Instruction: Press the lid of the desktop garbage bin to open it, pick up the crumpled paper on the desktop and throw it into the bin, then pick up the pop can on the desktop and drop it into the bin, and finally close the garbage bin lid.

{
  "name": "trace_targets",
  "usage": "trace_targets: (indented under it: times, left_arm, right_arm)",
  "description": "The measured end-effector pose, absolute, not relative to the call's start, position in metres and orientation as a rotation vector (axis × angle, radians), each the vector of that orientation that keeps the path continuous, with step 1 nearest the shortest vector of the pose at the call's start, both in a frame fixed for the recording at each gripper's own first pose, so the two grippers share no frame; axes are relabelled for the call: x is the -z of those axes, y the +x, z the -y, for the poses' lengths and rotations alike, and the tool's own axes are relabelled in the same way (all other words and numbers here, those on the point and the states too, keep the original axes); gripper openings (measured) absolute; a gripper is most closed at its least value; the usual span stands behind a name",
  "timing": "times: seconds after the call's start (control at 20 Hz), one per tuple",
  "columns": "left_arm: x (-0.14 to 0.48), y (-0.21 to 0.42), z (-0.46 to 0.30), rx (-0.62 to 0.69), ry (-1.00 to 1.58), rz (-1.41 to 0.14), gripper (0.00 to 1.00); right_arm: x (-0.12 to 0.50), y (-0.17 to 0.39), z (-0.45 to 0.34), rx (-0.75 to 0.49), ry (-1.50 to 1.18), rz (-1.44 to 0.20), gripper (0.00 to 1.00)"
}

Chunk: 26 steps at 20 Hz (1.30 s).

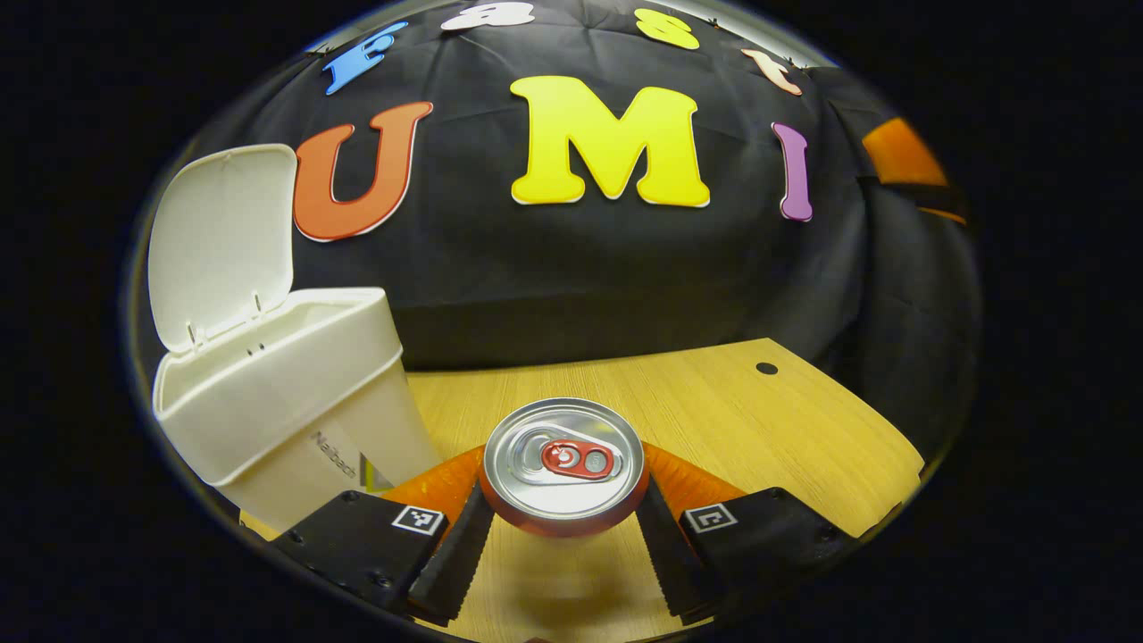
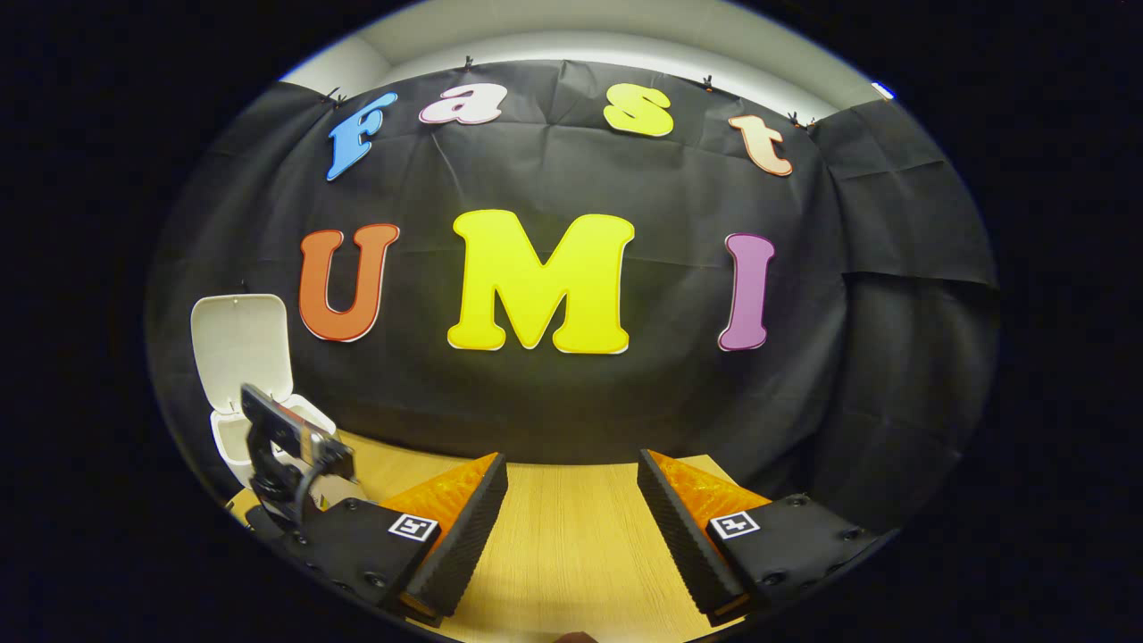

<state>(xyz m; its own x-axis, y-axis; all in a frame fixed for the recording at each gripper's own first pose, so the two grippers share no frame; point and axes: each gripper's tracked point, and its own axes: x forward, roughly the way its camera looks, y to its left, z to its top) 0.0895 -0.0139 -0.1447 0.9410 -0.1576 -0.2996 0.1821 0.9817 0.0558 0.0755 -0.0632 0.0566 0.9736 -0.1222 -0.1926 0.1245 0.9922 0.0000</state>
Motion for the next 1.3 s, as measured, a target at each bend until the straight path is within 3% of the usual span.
trace_targets:
  times: [0.65,1.3]
  left_arm:
    - [0.012,0.083,-0.021,0.111,0.082,-0.070,0.82]
    - [-0.027,0.105,-0.136,-0.195,0.111,-0.003,0.82]
  right_arm:
    - [-0.062,0.073,0.056,0.103,0.029,-0.188,0.93]
    - [-0.057,0.074,0.046,0.069,0.017,-0.204,0.93]
